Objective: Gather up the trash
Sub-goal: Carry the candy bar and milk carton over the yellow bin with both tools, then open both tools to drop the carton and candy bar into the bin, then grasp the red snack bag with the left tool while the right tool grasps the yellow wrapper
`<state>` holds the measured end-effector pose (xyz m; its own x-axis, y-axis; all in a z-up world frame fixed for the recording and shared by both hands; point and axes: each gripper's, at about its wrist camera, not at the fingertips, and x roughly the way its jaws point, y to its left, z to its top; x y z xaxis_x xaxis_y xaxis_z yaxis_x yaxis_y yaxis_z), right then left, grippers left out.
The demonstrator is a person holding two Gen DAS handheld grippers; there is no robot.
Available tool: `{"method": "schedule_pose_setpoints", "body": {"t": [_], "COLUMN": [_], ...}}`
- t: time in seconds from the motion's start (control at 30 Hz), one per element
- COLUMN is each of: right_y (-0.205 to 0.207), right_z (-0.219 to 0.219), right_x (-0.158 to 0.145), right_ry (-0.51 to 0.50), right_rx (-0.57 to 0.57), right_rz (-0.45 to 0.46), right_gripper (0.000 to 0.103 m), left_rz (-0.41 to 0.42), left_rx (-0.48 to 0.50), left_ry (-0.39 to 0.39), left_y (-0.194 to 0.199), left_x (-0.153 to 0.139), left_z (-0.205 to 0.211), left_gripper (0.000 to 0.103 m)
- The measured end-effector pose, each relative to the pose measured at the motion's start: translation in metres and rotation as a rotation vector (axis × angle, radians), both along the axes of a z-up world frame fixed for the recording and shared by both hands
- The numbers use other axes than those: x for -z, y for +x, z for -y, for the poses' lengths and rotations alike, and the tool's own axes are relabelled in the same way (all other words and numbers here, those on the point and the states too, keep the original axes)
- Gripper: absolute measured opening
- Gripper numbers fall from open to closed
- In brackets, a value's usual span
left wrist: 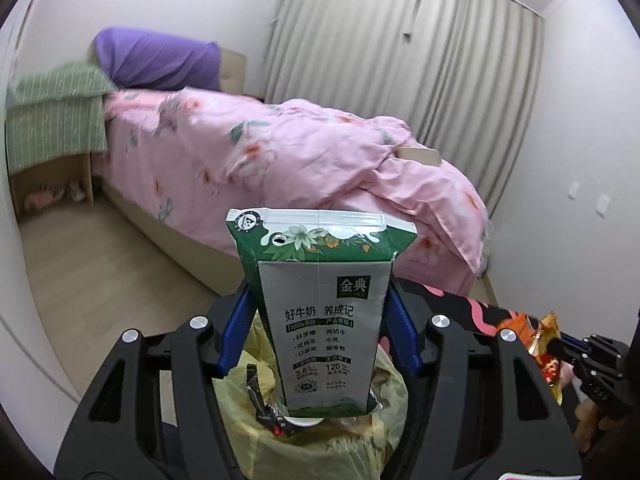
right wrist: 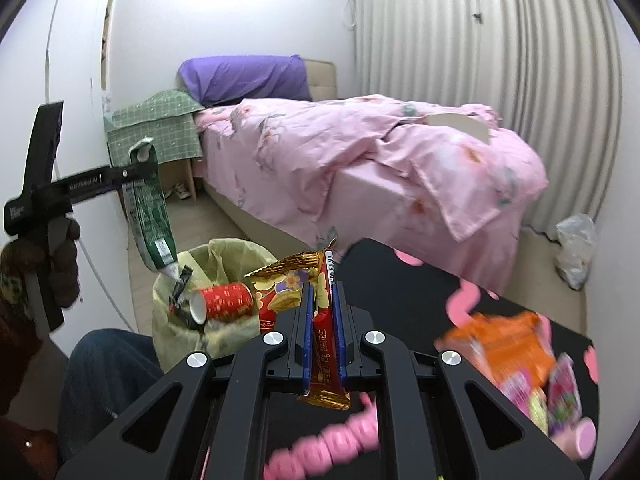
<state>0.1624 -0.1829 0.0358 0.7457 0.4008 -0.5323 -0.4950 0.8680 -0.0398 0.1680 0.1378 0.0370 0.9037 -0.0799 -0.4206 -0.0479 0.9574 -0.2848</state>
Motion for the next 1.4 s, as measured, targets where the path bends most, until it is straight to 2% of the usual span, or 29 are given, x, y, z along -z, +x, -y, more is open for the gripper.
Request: {"method": "schedule_pose_setpoints", "body": {"t": [0.1, 0.2, 0.3, 0.43, 0.57, 0.73, 0.9, 0.97, 1.0, 1.07, 1.17, 1.4], "right_y": [0.026, 0.047, 0.062, 0.086, 0.104, 0.116, 0.116, 0.116, 0.118, 0.119, 0.115, 0.096], "right_z": [-0.02, -0.038, -0.058, -0.093, -0.119, -0.132, -0.133, -0.132, -0.132, -0.131, -0.13, -0.105], "right_x": [0.005, 0.011, 0.021, 0.046, 0.072, 0.092, 0.1, 0.101, 0.102, 0.104, 0.103, 0.078], "right_ry": [0.003, 0.003, -0.014, -0.058, -0.122, -0.106, -0.083, -0.062, -0.053, -0.047, -0.059, -0.012], "right_rx": [-0.022, -0.05, -0.099, -0.184, -0.216, -0.223, -0.232, -0.229, -0.229, -0.217, -0.219, -0.19], "right_rz": [-0.012, -0.025, -0.058, -0.129, -0.194, -0.26, -0.282, -0.29, -0.299, -0.32, -0.317, -0.277], "right_gripper": [0.011, 0.011, 0.011, 0.011, 0.011, 0.011, 0.011, 0.011, 0.012, 0.017, 0.034, 0.038], "left_rz": [-0.011, -0.136, -0.243, -0.3, -0.324, -0.365, -0.354, -0.353, -0.353, -0.357, -0.338, -0.23], "left_rx": [0.021, 0.055, 0.093, 0.124, 0.13, 0.122, 0.134, 0.14, 0.145, 0.135, 0.096, 0.022], "left_ry": [-0.034, -0.001, -0.009, -0.015, -0.032, -0.048, -0.083, -0.122, -0.138, -0.152, -0.125, -0.068], "left_y": [0.022, 0.05, 0.056, 0.049, 0.051, 0.058, 0.055, 0.055, 0.055, 0.054, 0.049, 0.027], "left_x": [0.027, 0.066, 0.095, 0.114, 0.127, 0.142, 0.132, 0.125, 0.123, 0.118, 0.106, 0.062], "left_z": [0.0, 0.009, 0.009, 0.006, -0.005, -0.014, -0.02, -0.025, -0.027, -0.031, -0.034, -0.026], "left_gripper": [0.057, 0.057, 0.057, 0.057, 0.057, 0.057, 0.057, 0.059, 0.061, 0.079, 0.082, 0.085]}}
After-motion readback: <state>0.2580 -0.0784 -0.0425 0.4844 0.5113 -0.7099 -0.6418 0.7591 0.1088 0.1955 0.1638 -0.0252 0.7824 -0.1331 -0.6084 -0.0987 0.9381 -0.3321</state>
